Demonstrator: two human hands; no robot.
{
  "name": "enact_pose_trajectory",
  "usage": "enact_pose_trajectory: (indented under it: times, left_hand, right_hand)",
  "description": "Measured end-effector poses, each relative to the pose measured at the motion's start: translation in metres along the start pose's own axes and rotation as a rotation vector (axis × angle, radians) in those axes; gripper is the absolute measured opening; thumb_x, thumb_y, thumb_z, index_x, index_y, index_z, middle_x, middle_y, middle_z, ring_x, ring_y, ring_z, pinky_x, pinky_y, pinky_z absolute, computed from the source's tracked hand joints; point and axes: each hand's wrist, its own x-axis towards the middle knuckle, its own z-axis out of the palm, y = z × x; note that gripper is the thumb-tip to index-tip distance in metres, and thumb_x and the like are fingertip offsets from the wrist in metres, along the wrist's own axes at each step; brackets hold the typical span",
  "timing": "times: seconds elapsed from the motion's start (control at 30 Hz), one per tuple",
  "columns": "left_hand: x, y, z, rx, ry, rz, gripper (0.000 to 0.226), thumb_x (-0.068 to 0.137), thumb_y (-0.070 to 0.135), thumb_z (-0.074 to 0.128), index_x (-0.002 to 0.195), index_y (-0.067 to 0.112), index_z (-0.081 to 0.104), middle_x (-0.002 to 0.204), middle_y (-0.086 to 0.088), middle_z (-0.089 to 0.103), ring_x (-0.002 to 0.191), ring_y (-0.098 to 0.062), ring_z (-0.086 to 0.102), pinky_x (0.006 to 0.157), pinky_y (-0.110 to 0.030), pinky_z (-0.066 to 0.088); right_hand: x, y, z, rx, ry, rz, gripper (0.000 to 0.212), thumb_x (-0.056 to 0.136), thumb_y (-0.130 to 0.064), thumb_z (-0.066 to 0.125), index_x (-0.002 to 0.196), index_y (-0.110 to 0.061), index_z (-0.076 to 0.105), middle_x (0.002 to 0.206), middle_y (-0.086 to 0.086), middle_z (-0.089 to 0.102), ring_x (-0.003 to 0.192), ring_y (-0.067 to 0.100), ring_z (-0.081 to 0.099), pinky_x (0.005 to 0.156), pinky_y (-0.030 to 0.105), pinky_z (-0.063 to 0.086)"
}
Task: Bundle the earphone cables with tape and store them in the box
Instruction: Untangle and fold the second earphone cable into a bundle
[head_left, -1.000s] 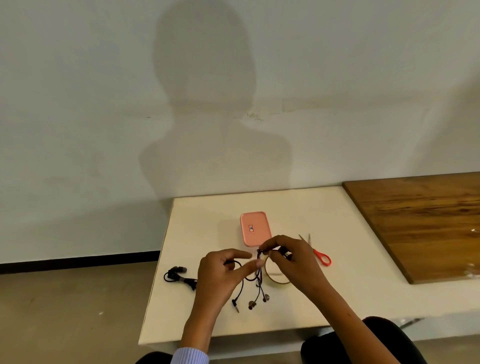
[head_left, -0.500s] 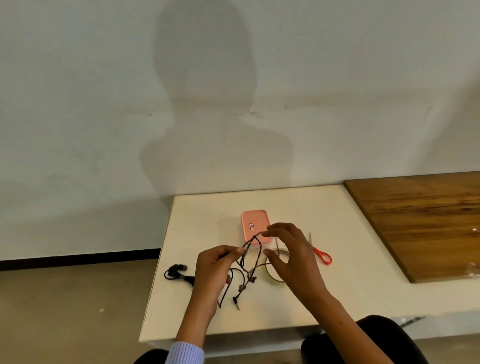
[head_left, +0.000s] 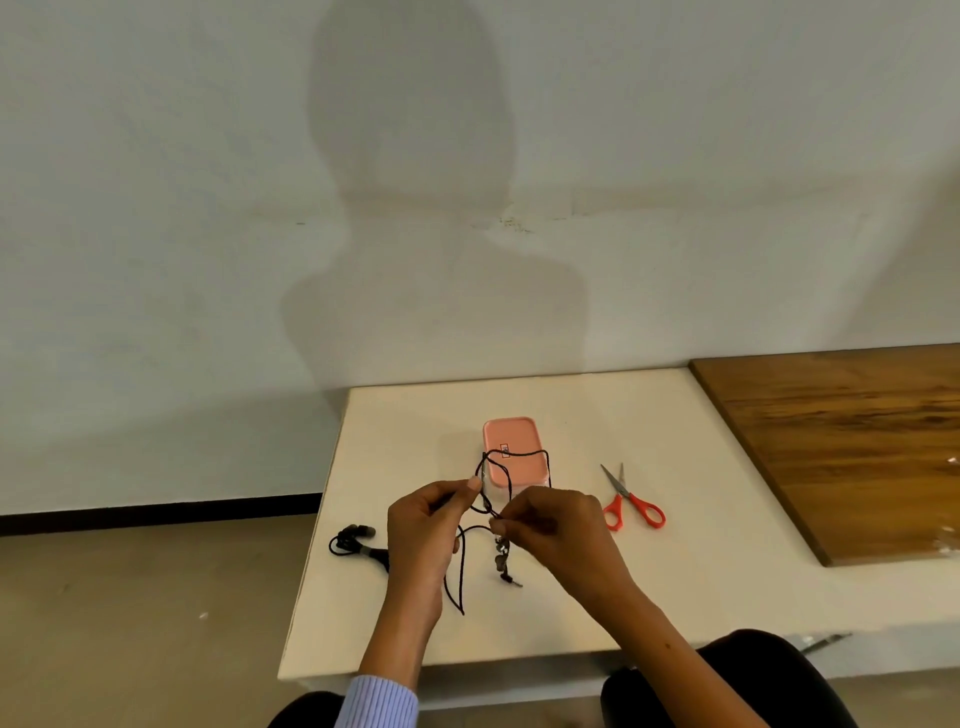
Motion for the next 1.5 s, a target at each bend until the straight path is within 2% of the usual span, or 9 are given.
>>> enact_pose_trajectory:
  times: [0.2, 0.33, 0.53, 0.7, 0.87, 1.0, 1.17, 1.3, 1.5]
  left_hand:
    - [-0.004, 0.003, 0.002, 0.079, -0.160, 0.016, 0.012, 0.086, 0.018, 0.065, 0.081, 0.016, 0.075, 0.057, 0.010, 0.065, 0.040, 0.000, 0.042, 0.047, -0.017, 0.036]
    - [-0.005, 0.004, 0.004, 0.125, -0.179, 0.034, 0.013, 0.088, 0.018, 0.062, 0.084, 0.015, 0.074, 0.055, 0.013, 0.061, 0.042, -0.001, 0.043, 0.046, -0.015, 0.035]
    - [0.005, 0.003, -0.007, -0.222, -0.100, -0.150, 0.015, 0.087, 0.020, 0.062, 0.084, 0.009, 0.072, 0.049, 0.009, 0.036, 0.043, -0.005, 0.029, 0.047, -0.020, 0.031]
    - [0.002, 0.002, -0.004, -0.140, -0.111, -0.145, 0.014, 0.084, 0.020, 0.067, 0.088, 0.008, 0.073, 0.050, 0.010, 0.046, 0.046, -0.007, 0.032, 0.046, -0.019, 0.033]
    - [-0.001, 0.002, 0.002, -0.074, -0.147, -0.113, 0.013, 0.082, 0.023, 0.069, 0.088, 0.012, 0.075, 0.051, 0.012, 0.056, 0.045, -0.005, 0.036, 0.047, -0.018, 0.035]
    - [-0.005, 0.004, 0.005, -0.055, -0.195, -0.091, 0.010, 0.084, 0.021, 0.067, 0.086, 0.015, 0.075, 0.049, 0.014, 0.058, 0.041, -0.001, 0.042, 0.051, -0.019, 0.036]
    - [-0.001, 0.002, -0.002, 0.074, -0.174, 0.068, 0.008, 0.081, 0.019, 0.071, 0.078, 0.025, 0.075, 0.059, 0.016, 0.069, 0.050, 0.005, 0.056, 0.049, -0.009, 0.040]
    - [0.000, -0.004, 0.000, 0.278, -0.178, 0.201, 0.012, 0.082, 0.021, 0.070, 0.076, 0.012, 0.075, 0.042, 0.015, 0.057, 0.041, 0.003, 0.049, 0.046, -0.008, 0.035]
    - [0.004, -0.011, 0.003, 0.309, -0.133, 0.225, 0.017, 0.079, 0.026, 0.073, 0.067, 0.014, 0.074, 0.056, 0.000, 0.066, 0.053, -0.005, 0.057, 0.054, -0.014, 0.044]
  right_hand:
    - [0.002, -0.014, -0.004, 0.418, -0.002, 0.253, 0.020, 0.087, -0.034, 0.061, 0.090, -0.019, 0.073, 0.084, -0.002, 0.075, 0.082, 0.008, 0.071, 0.072, 0.017, 0.055]
    - [0.004, -0.017, -0.006, 0.541, 0.066, 0.314, 0.020, 0.087, -0.025, 0.063, 0.090, -0.008, 0.073, 0.085, 0.005, 0.075, 0.083, 0.015, 0.072, 0.067, 0.019, 0.056]
    - [0.008, -0.010, -0.019, 0.762, 0.149, 0.485, 0.022, 0.091, -0.022, 0.057, 0.095, -0.003, 0.068, 0.089, 0.009, 0.075, 0.080, 0.018, 0.073, 0.065, 0.023, 0.058]
    - [0.003, -0.007, -0.017, 0.413, 0.117, 0.516, 0.033, 0.077, -0.037, 0.070, 0.085, -0.005, 0.068, 0.078, 0.009, 0.073, 0.061, 0.011, 0.069, 0.053, 0.018, 0.052]
    - [0.001, -0.010, -0.013, 0.074, 0.058, 0.187, 0.031, 0.060, -0.037, 0.085, 0.081, -0.023, 0.066, 0.075, -0.007, 0.069, 0.065, 0.009, 0.066, 0.061, 0.018, 0.056]
    - [0.002, -0.009, 0.001, 0.112, 0.061, 0.123, 0.015, 0.073, -0.030, 0.077, 0.082, -0.019, 0.071, 0.078, -0.007, 0.071, 0.071, 0.011, 0.068, 0.067, 0.032, 0.059]
    - [0.006, -0.008, -0.014, 0.364, 0.092, 0.269, 0.022, 0.078, -0.031, 0.072, 0.084, -0.010, 0.074, 0.080, 0.001, 0.074, 0.078, 0.011, 0.070, 0.066, 0.019, 0.056]
    - [0.004, -0.005, -0.014, 0.635, -0.032, 0.432, 0.025, 0.089, -0.023, 0.062, 0.098, -0.002, 0.069, 0.094, 0.010, 0.074, 0.090, 0.018, 0.071, 0.074, 0.025, 0.056]
    - [0.003, -0.003, -0.008, 0.430, -0.197, 0.443, 0.040, 0.076, -0.034, 0.075, 0.109, -0.014, 0.063, 0.092, 0.003, 0.075, 0.088, 0.013, 0.071, 0.089, 0.037, 0.051]
